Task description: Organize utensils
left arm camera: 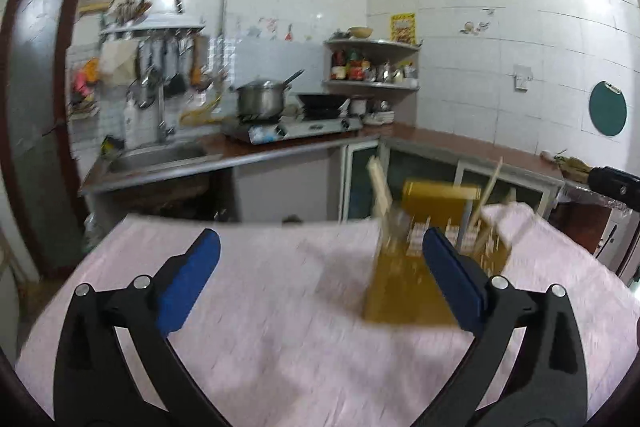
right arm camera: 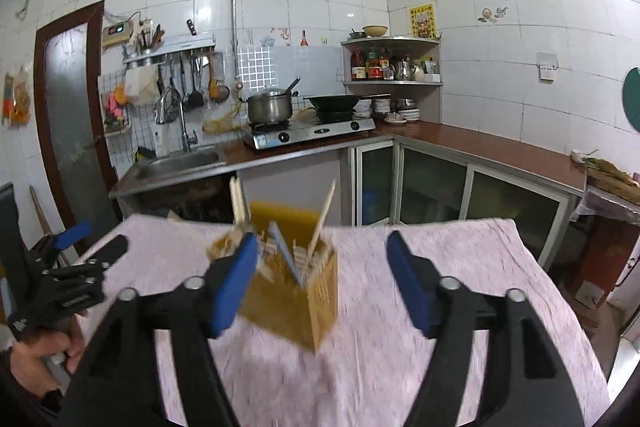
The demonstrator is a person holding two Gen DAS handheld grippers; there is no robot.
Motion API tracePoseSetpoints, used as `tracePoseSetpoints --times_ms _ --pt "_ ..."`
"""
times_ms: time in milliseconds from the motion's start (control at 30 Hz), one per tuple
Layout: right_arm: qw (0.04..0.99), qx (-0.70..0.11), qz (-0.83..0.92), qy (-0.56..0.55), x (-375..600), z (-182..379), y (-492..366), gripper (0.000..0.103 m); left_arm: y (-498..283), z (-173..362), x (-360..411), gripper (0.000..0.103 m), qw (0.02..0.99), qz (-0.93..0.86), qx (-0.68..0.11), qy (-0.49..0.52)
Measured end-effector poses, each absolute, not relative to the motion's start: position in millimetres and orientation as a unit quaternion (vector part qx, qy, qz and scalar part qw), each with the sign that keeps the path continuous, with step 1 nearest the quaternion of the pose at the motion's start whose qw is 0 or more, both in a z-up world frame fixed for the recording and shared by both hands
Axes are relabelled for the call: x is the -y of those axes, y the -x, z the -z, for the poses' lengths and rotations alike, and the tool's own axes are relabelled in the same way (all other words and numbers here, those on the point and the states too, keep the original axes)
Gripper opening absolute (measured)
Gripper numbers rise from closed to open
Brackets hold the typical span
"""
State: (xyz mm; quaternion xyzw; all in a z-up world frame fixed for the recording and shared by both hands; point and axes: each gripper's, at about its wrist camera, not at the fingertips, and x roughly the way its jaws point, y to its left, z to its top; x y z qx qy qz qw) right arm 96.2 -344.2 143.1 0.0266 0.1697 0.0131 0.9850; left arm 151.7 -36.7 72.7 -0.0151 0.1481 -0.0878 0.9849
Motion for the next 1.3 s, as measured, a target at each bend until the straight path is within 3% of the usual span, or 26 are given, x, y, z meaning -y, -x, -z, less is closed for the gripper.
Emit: tracePoseSetpoints --times_ms 133,300,533,1300 --pt "0.985 -0.171 -0.010 -0.033 336 -103 -50 0.079 -90 -36 11 0.098 0.989 0.063 -0.132 0.010" --pt "0.990 -0.141 0.008 -0.020 324 -60 -6 0.080 -47 -4 -3 0.098 0.991 0.020 -0.131 -0.014" --pt "0.991 -0.134 0.015 -0.018 326 -28 16 0.082 -30 -1 -15 0.098 0.995 0.003 -0.098 0.015" --pt "0.993 -0.105 0.034 -0.046 334 -32 28 0.084 -17 -12 11 0.098 0.998 0.035 -0.049 -0.036"
